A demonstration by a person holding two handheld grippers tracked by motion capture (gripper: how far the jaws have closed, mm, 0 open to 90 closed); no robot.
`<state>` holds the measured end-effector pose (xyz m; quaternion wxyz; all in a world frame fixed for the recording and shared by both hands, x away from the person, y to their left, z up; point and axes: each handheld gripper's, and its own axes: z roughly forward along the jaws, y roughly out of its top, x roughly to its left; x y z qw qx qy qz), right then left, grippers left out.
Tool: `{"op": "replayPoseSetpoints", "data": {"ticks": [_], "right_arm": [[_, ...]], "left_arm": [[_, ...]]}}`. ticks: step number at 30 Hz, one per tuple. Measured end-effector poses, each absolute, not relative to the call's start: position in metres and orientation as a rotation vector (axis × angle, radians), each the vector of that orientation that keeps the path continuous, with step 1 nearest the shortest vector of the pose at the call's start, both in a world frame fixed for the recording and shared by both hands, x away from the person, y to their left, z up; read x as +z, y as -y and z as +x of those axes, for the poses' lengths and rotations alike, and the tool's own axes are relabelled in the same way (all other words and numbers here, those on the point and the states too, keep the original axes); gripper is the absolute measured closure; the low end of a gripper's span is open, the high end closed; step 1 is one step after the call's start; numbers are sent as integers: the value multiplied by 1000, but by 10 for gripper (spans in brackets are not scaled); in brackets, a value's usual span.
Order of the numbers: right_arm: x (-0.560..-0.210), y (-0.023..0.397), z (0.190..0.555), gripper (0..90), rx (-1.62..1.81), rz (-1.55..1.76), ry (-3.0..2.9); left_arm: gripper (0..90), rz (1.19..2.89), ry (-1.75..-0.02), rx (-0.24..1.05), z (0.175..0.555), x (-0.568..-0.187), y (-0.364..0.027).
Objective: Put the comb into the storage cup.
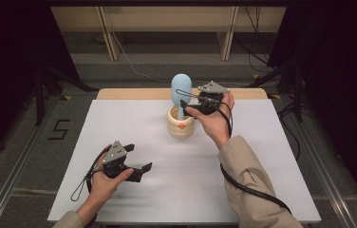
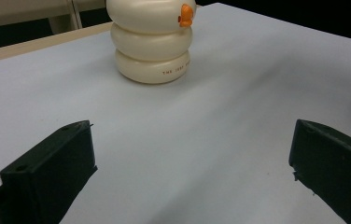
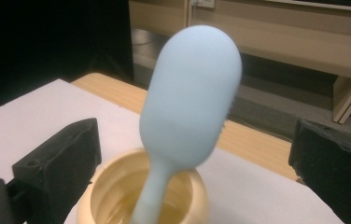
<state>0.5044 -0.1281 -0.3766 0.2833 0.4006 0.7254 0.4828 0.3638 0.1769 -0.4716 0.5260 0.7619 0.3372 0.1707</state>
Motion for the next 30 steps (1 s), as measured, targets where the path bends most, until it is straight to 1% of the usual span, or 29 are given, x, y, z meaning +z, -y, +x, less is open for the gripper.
{"op": "replayPoseSetpoints", "data": {"ticks": [8,30], "right_arm": [[-380,140,484,26,1312,1033,-1960],[-383,159,451,33,1341,967,-1979]], "left_arm": [[0,1822,-808,409,364,-472,-178],[0,1825,-808,414,364,-472,-178]]}}
